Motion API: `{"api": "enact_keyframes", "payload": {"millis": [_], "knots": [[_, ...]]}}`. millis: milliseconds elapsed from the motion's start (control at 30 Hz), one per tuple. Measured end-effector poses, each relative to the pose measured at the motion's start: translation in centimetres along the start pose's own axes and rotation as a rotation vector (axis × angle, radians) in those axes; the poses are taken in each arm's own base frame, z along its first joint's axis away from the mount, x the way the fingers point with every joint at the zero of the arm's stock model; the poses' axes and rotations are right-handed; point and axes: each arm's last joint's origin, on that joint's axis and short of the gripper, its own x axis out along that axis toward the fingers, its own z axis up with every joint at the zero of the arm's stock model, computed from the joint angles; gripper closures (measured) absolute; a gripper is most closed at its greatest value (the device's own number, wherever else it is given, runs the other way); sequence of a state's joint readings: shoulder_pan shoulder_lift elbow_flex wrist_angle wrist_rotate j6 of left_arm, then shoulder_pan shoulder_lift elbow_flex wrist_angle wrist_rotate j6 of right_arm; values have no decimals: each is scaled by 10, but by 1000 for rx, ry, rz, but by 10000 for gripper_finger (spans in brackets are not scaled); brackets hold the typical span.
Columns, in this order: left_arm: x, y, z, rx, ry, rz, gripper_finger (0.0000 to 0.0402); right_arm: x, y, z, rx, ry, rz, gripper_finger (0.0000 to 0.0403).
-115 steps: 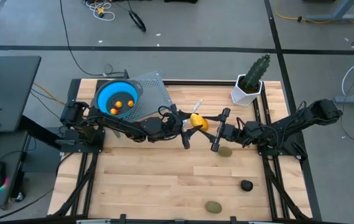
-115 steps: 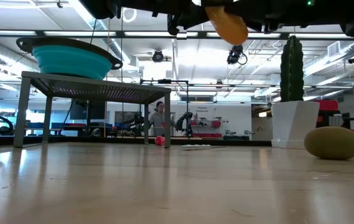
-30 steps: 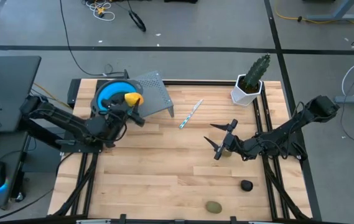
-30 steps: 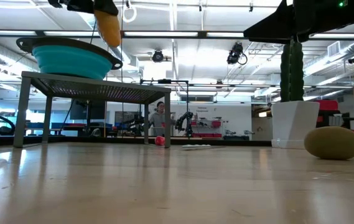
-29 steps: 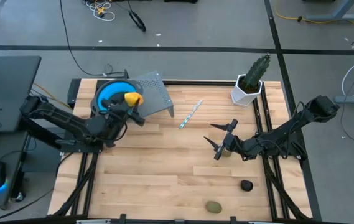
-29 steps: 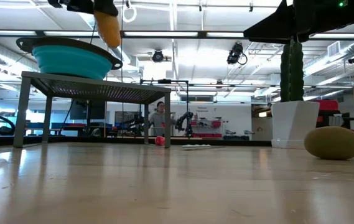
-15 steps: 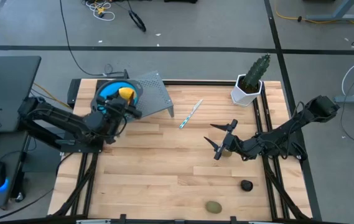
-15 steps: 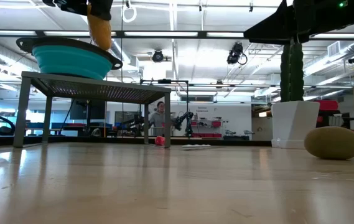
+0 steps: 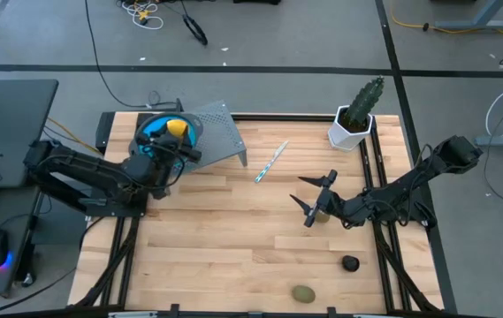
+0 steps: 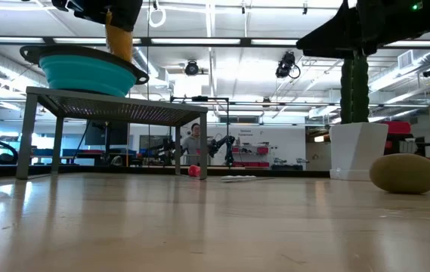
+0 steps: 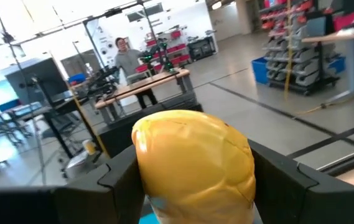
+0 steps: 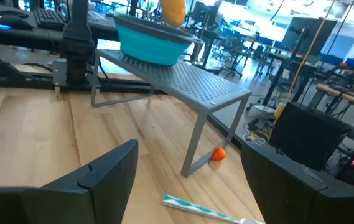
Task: Pick & Place Fruit
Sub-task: Put the yellow mango into the blue strainer bowl
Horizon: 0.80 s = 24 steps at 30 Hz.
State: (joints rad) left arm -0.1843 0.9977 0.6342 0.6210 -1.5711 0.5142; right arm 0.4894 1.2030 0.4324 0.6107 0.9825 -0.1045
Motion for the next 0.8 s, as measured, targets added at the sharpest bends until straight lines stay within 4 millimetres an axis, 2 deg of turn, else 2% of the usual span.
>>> {"api": "enact_keyframes", "payload": {"millis": [400, 600, 800], "knots": [[20, -3, -19, 134, 32, 97, 159, 2, -1, -1, 8, 6, 4, 110], [21, -3, -20, 91, 33, 105, 159, 4, -3, -1, 7, 8, -2, 110], [21, -3, -20, -27, 26, 103, 146, 4, -3, -1, 3, 10, 0, 110]]}}
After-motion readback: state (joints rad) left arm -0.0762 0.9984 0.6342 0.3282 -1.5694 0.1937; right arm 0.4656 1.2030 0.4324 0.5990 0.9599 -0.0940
